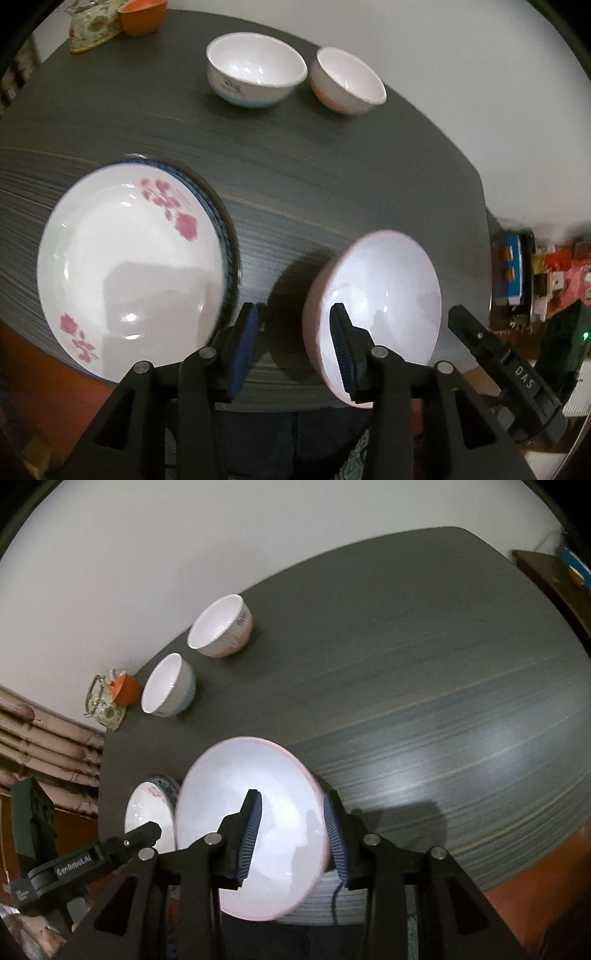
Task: Organize plates and bowls
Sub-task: 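Open both tools and release the pink bowl, then close both tools on the rim of a white bowl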
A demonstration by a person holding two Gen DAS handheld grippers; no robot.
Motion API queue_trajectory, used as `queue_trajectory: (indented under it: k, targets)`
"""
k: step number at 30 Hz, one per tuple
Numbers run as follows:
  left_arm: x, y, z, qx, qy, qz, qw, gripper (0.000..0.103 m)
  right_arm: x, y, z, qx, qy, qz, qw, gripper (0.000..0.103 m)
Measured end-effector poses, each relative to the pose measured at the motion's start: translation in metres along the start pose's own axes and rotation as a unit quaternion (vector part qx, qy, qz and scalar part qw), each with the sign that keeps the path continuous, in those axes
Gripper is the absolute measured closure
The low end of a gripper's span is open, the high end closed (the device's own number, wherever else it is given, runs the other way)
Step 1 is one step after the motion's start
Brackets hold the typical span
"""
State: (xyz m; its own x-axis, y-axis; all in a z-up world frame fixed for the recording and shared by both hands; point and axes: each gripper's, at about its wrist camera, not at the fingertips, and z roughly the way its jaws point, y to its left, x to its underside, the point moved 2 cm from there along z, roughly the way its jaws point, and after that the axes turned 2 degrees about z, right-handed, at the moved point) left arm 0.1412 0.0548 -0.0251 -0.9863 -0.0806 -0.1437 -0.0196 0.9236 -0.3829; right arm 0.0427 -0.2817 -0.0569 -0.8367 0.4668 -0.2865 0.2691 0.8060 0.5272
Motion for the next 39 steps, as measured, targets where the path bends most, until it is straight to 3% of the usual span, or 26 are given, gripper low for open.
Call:
queue_trajectory:
  k: [9,14,21,30,39]
  targets:
    - [-0.027,0.046,-0.029,-0.017,-0.051,-0.047,0.9974,0.060,-0.021,0.050,0.007,-0.051,0.017,-0.045,0.998,0.067]
    - [-0.049,0.070,-0.033,-0.041,-0.065,-0.072,0.9945,0.060,-0.030,0.076,0.030,-0.058,0.046,-0.053,0.996,0.067]
    - [-0.080,0.085,-0.029,-0.058,-0.068,-0.074,0.9933,0.060,-0.048,0.111,0.065,-0.057,0.053,-0.061,0.995,0.067]
    - [-0.133,0.102,-0.017,-0.041,-0.070,-0.075,0.9939,0.060,-0.084,0.136,0.103,-0.068,0.044,-0.040,0.996,0.067]
    - [-0.188,0.108,0.017,-0.014,-0.067,-0.094,0.9933,0.060,-0.119,0.153,0.150,-0.037,0.047,-0.028,0.998,0.067]
